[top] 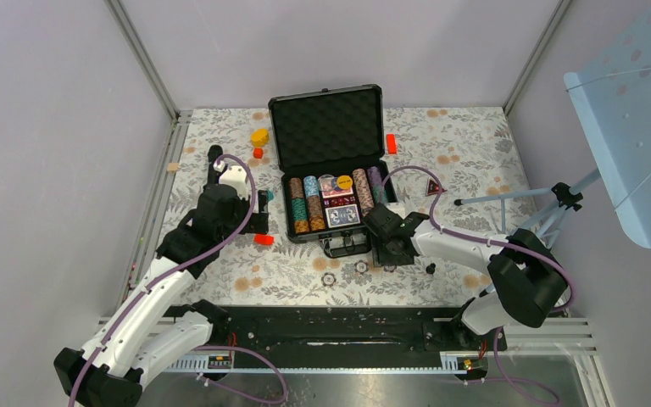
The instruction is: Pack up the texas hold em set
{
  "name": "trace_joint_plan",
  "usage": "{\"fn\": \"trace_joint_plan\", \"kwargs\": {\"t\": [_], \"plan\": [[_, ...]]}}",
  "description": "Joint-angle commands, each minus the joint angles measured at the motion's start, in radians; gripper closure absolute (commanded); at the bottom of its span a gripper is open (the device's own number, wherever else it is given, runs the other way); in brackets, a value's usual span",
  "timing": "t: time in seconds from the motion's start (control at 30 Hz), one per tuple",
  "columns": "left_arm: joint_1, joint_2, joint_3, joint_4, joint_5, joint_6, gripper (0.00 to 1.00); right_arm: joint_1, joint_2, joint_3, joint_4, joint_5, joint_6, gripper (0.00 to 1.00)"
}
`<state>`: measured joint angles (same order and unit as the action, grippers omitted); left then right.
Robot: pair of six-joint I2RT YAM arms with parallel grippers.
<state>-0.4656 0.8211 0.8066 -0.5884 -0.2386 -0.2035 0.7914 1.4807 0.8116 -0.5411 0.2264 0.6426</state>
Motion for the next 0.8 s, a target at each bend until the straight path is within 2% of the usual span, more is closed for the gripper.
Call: {"fn": "trace_joint_plan", "kwargs": {"t": [0.0,0.1,0.57,0.77], "plan": [[0.004,0.002,-0.009,0.044,0.018,-0.001,0.01,-0.01,0.011,-0.026,0.005,0.016,-0.003,0.39],[0.004,0.0,-0.009,0.044,0.016,-0.001,0.01,-0.01,0.039,-0.025,0.012,0.01,-0.004,0.39],[0.004,0.0,-0.01,0.044,0.015,-0.001,0.01,-0.009,0.086,-0.041,0.05,0.005,-0.011,0.53],[0.005,0.001,-0.009,0.044,0.017,-0.001,0.01,-0.009,0.066,-0.034,0.076,-0.032,-0.048,0.54]]}}
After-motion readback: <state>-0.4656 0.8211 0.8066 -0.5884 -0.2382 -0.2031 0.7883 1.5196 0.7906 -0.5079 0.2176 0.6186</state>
